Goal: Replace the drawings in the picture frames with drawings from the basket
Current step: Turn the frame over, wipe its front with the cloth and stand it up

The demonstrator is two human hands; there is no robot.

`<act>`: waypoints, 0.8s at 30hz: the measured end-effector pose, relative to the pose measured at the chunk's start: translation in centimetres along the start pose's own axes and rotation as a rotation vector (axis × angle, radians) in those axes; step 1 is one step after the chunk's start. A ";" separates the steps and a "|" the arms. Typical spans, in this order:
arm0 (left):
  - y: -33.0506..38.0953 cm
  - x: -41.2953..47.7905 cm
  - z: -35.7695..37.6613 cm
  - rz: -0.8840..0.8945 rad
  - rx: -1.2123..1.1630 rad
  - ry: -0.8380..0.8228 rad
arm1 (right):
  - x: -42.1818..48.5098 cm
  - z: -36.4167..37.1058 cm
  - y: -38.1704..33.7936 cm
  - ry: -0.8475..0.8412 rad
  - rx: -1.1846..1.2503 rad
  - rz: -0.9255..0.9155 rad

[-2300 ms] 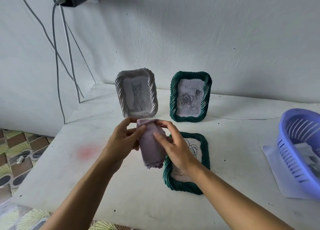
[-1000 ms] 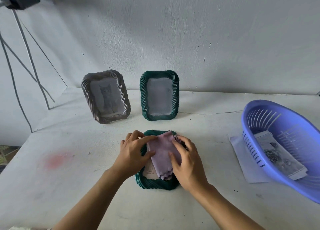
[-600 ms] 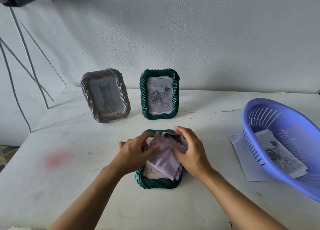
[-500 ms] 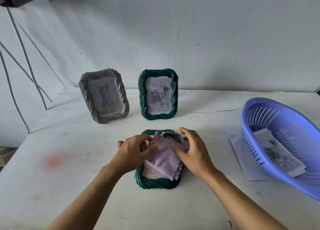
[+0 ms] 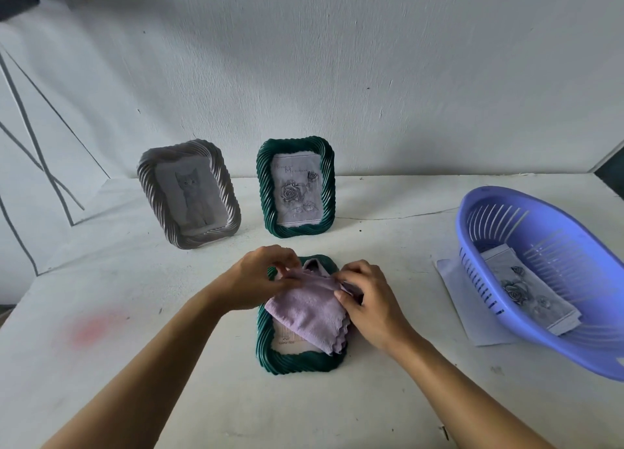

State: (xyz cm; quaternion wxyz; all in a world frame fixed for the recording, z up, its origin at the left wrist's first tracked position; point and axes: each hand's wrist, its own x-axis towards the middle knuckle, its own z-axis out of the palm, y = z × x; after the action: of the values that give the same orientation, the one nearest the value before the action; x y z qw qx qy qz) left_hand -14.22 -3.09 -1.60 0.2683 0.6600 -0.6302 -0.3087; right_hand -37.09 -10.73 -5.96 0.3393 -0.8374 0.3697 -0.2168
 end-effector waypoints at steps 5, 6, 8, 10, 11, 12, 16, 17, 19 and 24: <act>-0.3 -0.8 0.1 0.243 -0.026 -0.070 | -0.2 -0.1 0.1 -0.052 -0.060 -0.150; -0.4 -0.9 0.2 0.258 -0.027 -0.083 | -0.2 -0.2 0.1 -0.066 -0.070 -0.163; -0.4 -0.9 0.3 0.261 -0.003 -0.122 | -0.2 -0.4 0.2 -0.081 -0.097 -0.188; -0.3 -0.9 0.4 0.222 0.056 -0.127 | -0.2 -0.6 0.3 -0.096 -0.125 -0.202; -0.3 -0.9 0.3 0.206 0.064 -0.118 | -0.2 -0.8 0.2 -0.104 -0.153 -0.213; -0.4 -0.9 0.3 0.195 0.059 -0.108 | -0.3 -1.0 0.1 -0.112 -0.197 -0.227; -0.2 -0.8 0.6 0.129 0.043 -0.084 | 0.0 -1.4 -0.9 -0.169 -0.370 -0.202; -0.2 -0.7 0.9 0.101 0.053 -0.062 | 0.1 -1.4 -1.2 -0.177 -0.389 -0.187; -0.2 -0.3 1.5 0.040 0.140 0.002 | 0.3 -1.4 -1.6 -0.170 -0.388 -0.151; -1.1 0.7 3.7 -0.090 0.204 0.234 | 0.0 -0.9 -1.3 0.050 -0.230 -0.048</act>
State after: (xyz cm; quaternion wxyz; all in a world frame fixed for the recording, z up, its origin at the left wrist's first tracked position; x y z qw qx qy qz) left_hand -16.22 -3.58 -4.89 0.2573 0.7427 -0.5926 -0.1760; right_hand -37.02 -10.47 -4.37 0.2265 -0.8738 0.3801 -0.2019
